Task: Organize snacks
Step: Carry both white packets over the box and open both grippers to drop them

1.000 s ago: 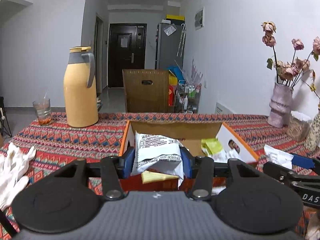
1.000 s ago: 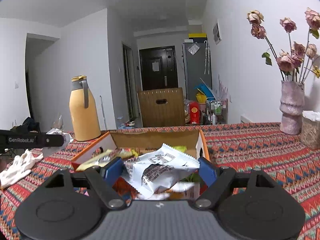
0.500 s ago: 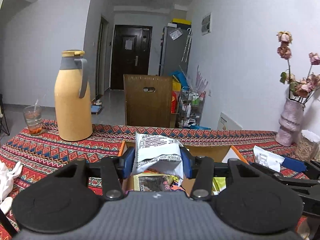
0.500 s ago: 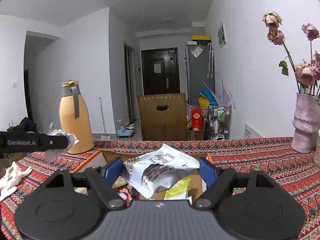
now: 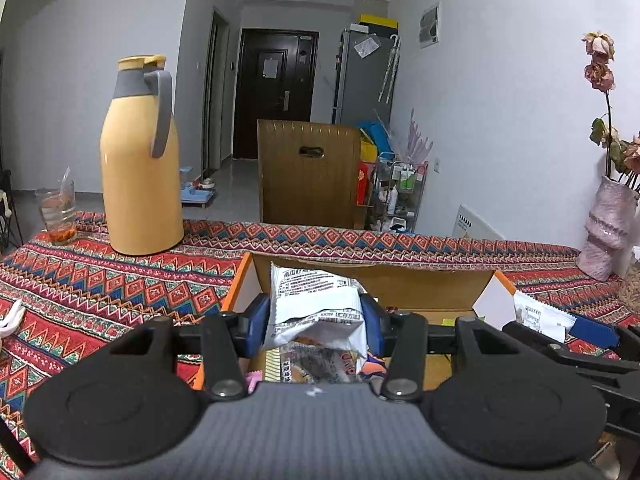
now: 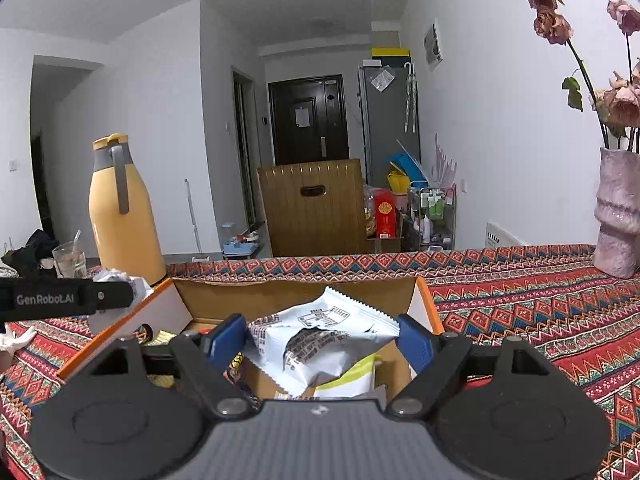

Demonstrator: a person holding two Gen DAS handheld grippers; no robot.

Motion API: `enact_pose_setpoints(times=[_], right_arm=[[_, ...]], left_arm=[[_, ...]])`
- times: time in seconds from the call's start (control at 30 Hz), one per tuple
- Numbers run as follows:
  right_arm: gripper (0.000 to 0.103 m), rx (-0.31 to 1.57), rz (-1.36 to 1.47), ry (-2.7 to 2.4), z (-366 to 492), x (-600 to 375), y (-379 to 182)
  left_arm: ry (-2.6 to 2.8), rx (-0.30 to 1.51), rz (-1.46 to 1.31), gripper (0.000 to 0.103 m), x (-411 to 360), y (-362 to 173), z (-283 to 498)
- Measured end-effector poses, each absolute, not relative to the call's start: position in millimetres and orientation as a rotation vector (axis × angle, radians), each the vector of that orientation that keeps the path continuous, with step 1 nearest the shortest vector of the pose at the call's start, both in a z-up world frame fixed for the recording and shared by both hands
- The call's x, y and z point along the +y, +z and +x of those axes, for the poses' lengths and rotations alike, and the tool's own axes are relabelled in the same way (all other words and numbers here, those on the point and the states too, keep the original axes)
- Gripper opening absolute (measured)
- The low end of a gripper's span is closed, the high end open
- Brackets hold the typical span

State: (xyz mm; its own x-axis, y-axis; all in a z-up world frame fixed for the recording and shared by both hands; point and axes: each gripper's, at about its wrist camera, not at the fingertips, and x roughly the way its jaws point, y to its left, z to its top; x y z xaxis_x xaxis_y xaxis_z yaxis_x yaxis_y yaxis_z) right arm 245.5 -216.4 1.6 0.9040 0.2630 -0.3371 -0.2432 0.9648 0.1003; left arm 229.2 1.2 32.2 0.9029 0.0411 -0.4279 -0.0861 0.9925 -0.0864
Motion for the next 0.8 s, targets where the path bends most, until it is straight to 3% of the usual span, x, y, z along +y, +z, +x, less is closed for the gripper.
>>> enact_pose_setpoints(times=[0.33, 0.43, 0.5, 0.57, 0.8], right_arm=[[0.083, 0.393, 0.056, 0.259, 253.1, -209.1, -12.2], [0.090, 0.399, 0.076, 0.252, 253.2, -214.1, -11.8], [0.098, 0.403, 0.102, 0.255, 252.7, -218.6, -11.9], [0.103, 0.404, 0.123, 0.253, 251.7, -222.2, -11.2], [0.103, 0.393, 0.127, 0.260, 244.5, -223.2, -7.3]], left_arm=[[0.052, 0.482, -0.106, 0.052, 2.5, 22.3, 236.0], [0.063, 0.471, -0.107, 0.068, 3.5, 24.8, 233.7], [0.083, 0.452, -0.115, 0.091, 5.3, 26.7, 230.5], [0.104, 0.436, -0.125, 0.103, 7.1, 28.8, 227.3], [0.116, 0.412, -0.132, 0.103, 6.3, 31.9, 221.7]])
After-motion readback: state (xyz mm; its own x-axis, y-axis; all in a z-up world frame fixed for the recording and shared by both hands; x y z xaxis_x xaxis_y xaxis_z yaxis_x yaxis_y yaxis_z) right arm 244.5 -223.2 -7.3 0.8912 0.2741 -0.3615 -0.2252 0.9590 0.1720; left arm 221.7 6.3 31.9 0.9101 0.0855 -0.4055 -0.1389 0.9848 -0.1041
